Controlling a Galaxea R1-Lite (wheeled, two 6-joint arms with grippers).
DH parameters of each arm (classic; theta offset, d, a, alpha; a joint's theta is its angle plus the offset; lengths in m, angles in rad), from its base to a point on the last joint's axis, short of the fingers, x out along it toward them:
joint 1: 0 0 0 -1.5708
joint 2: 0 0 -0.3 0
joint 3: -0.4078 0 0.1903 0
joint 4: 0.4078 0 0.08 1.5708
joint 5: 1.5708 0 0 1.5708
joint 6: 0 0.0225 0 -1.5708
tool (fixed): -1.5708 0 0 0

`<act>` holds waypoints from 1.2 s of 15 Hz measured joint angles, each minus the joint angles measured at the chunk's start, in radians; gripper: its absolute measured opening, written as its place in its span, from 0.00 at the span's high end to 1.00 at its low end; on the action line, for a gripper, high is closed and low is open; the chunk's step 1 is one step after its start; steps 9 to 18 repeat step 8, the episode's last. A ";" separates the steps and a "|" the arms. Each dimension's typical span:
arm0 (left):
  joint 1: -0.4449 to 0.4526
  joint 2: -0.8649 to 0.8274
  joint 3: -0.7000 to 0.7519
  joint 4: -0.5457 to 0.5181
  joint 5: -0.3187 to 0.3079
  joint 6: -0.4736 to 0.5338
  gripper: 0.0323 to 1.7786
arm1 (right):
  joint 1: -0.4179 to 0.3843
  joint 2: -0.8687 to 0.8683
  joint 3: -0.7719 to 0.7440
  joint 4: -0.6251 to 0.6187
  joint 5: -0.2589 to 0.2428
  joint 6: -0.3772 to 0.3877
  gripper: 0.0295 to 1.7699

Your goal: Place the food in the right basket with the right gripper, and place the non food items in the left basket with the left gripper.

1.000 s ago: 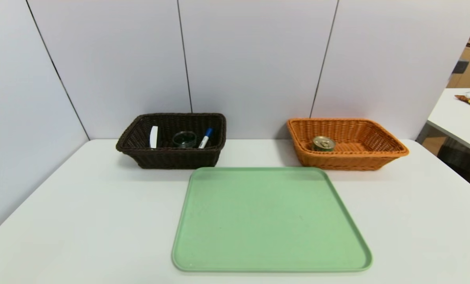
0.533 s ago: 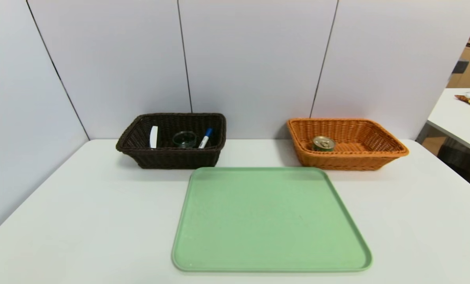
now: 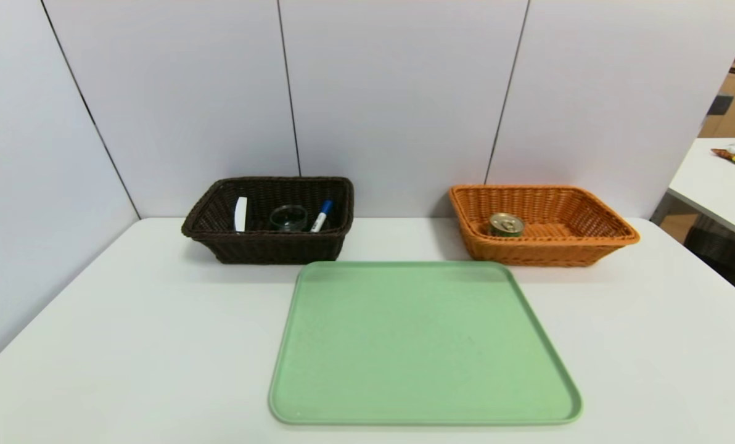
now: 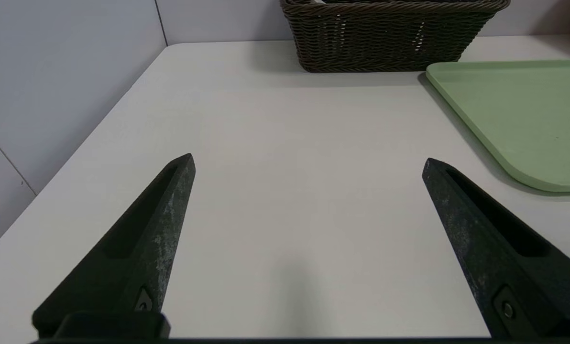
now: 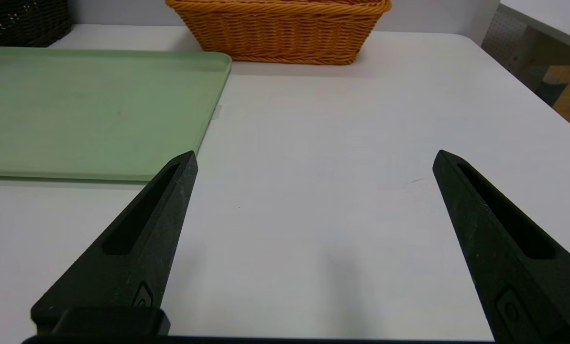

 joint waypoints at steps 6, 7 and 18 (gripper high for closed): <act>0.000 0.000 0.000 0.000 0.000 0.000 0.05 | 0.000 0.000 0.000 0.000 -0.001 -0.004 0.04; 0.000 0.000 0.000 0.000 0.000 0.000 0.05 | 0.000 0.000 0.000 0.000 -0.001 -0.002 0.04; 0.000 0.000 0.000 0.000 0.000 0.000 0.05 | 0.000 0.000 0.000 0.000 -0.001 -0.002 0.04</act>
